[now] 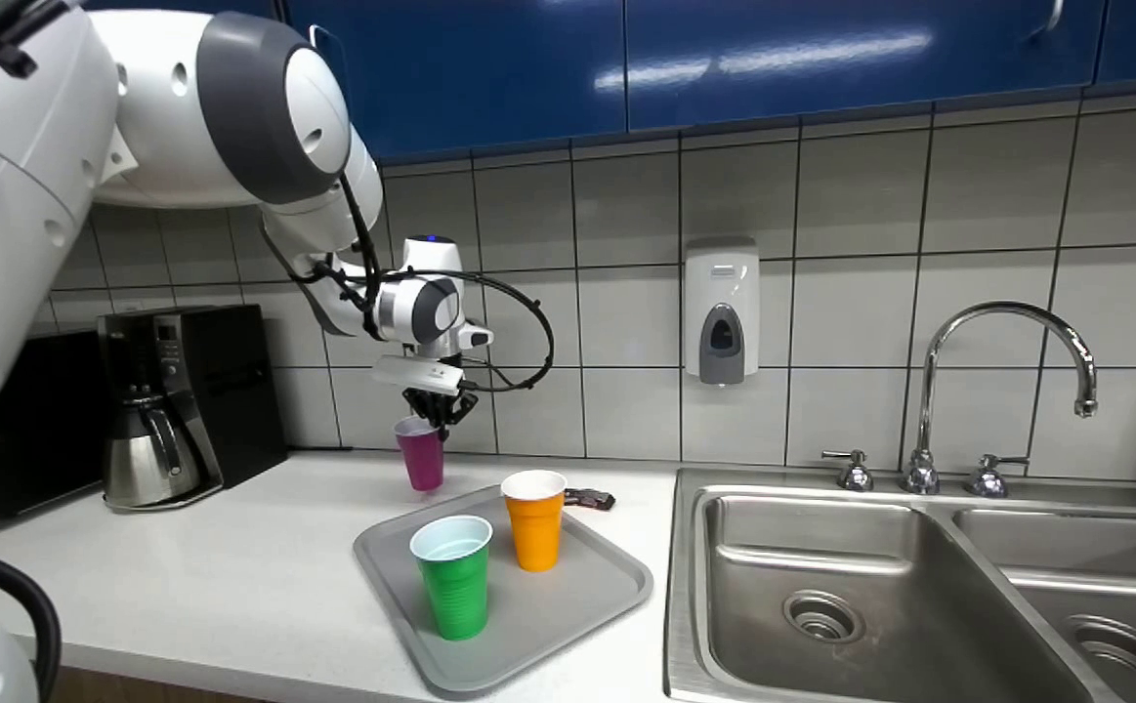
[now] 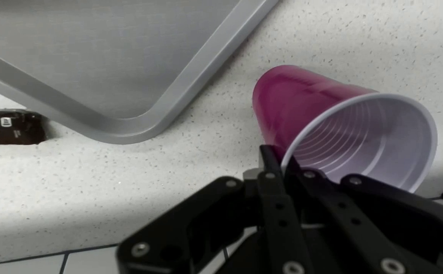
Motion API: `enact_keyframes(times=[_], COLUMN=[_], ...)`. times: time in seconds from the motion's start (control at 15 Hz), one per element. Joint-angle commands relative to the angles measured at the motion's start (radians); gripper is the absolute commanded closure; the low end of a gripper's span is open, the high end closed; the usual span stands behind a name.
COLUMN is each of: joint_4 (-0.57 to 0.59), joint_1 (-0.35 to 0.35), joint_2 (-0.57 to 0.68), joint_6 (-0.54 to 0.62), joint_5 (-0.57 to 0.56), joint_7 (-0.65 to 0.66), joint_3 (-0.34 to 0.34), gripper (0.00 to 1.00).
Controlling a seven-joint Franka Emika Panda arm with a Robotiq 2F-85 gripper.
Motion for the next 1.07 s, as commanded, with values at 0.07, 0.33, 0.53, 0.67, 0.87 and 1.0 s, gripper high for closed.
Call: enact_keyframes(times=[0.07,0.33,0.53,0.67,0.87,1.0], joint_4=[-0.086,-0.133,-0.163,-0.180,-0.211,-0.228], joint_1=[-0.063,-0.111,-0.143,-0.154,-0.165,-0.172], joint_2=[-0.084,-0.120,-0.145,-0.159,-0.180,-0.191], joint_6=[-0.023,-0.041,-0.063,-0.075,-0.070,-0.081], joint_5=[0.042,0.077,0.095,0.098,0.094,0.095], joint_7=[-0.120,-0.234,-0.319,-0.362,-0.421,-0.463], joint_3=[0.053,0.079,0.088,0.084,0.081,0.085], gripper=[0.99,0.99,0.99,0.99,0.99,0.99])
